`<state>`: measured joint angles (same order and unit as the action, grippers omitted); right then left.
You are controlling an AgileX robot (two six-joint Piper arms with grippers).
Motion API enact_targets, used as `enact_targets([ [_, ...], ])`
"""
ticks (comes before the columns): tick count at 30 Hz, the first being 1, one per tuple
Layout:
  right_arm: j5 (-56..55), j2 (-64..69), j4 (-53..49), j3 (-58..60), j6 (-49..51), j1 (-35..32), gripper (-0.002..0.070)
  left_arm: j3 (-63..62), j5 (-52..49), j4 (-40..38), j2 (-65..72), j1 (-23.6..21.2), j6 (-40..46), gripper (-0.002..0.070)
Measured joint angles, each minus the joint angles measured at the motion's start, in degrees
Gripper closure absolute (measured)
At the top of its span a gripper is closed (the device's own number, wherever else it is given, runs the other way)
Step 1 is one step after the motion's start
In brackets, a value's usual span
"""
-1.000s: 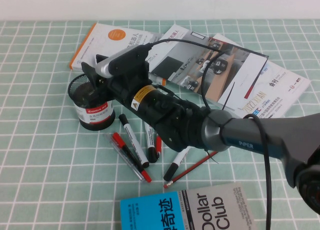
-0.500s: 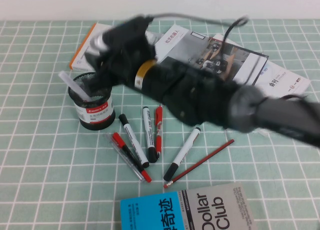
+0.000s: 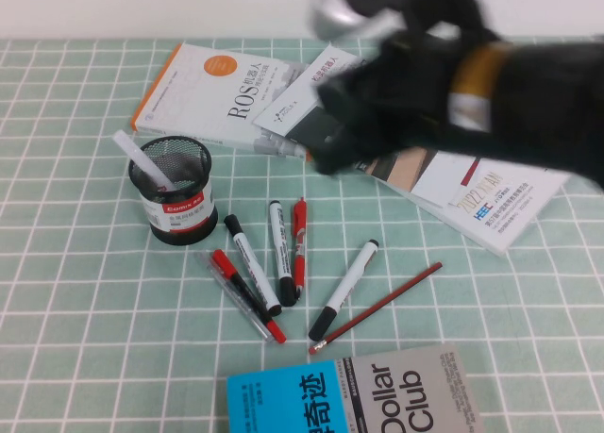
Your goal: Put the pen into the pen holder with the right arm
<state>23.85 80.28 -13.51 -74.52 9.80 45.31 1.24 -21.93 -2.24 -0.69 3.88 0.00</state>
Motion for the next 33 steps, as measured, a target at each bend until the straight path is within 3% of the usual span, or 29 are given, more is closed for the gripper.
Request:
enact_targets([
  [11, 16.1, -21.5, 6.3, 17.3, -0.1, 0.0, 0.0695, 0.0, 0.0, 0.0, 0.0, 0.0, 0.0, 0.0681],
  [15, 16.1, -24.9, 4.8, 21.6, 1.5, 0.0, 0.0695, 0.0, 0.0, 0.0, 0.0, 0.0, 0.0, 0.0681],
  [21, 11.1, -28.9, -5.3, 31.9, 14.7, -1.2, 0.0695, 0.0, 0.0, 0.0, 0.0, 0.0, 0.0, 0.0681],
  [25, -2.6, -34.2, -7.8, 43.4, 16.7, -11.2, 0.0695, 0.0, 0.0, 0.0, 0.0, 0.0, 0.0, 0.0681],
  [28, -17.7, -40.2, -7.3, 55.0, 17.4, -24.6, 0.0695, 0.0, 0.0, 0.0, 0.0, 0.0, 0.0, 0.0681],
  [33, -24.4, -51.5, -7.2, 67.0, 17.5, -37.2, 0.0695, 0.0, 0.0, 0.0, 0.0, 0.0, 0.0, 0.0681],
])
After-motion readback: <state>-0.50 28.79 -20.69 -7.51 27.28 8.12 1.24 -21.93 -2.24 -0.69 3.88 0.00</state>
